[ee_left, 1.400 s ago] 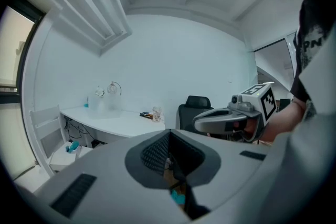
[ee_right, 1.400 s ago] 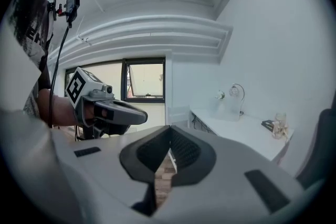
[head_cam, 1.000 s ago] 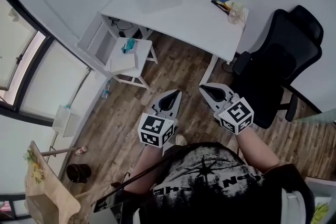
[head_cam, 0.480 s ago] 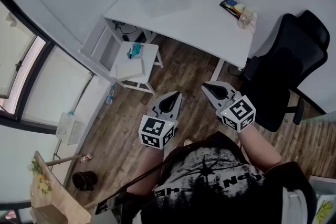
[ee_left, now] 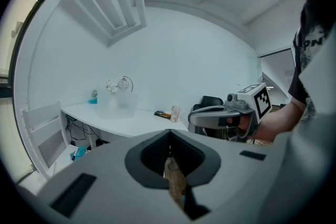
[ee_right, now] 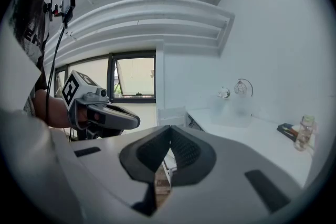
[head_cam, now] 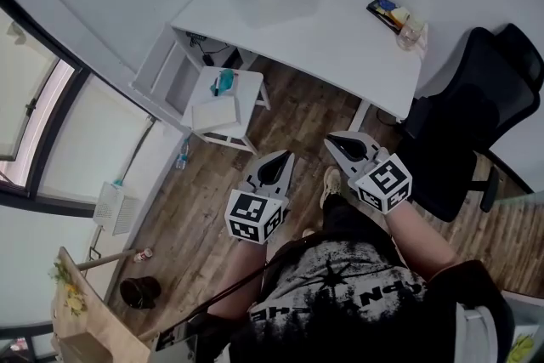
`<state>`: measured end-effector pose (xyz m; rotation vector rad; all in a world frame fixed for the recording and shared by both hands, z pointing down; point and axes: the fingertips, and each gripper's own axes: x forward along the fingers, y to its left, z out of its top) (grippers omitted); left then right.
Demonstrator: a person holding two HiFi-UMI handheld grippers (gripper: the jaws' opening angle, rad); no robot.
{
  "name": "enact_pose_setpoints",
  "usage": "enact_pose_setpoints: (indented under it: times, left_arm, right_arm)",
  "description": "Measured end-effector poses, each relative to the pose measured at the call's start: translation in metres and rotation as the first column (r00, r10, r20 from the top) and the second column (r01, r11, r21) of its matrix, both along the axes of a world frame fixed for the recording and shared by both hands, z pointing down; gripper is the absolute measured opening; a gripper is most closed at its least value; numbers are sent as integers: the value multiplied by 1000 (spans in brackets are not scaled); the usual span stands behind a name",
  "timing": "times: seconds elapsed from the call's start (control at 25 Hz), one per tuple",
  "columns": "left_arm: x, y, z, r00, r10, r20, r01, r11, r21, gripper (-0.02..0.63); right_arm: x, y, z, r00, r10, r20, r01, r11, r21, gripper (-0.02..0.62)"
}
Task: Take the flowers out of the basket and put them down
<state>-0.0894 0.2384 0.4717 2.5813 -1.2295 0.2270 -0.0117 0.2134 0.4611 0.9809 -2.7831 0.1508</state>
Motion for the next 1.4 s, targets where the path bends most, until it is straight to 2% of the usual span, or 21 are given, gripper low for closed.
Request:
enact_pose_setpoints:
  times: [0.52, 0.96, 1.4]
  left_arm:
    - [4, -107, 3, 998, -65, -7, 65, 998, -5, 11]
    - [16, -208, -9, 995, -98, 35, 98, 995, 1, 11]
    - [22, -287, 2, 989, -150, 9, 150, 988, -29, 11]
  right_arm:
    - [-6, -108, 3, 997, -79, 12, 79, 997, -4, 17]
    - [5, -211, -21, 990, -126, 65, 125, 992, 11, 17]
    - [15, -285, -12, 981, -176, 83, 177, 984, 1, 17]
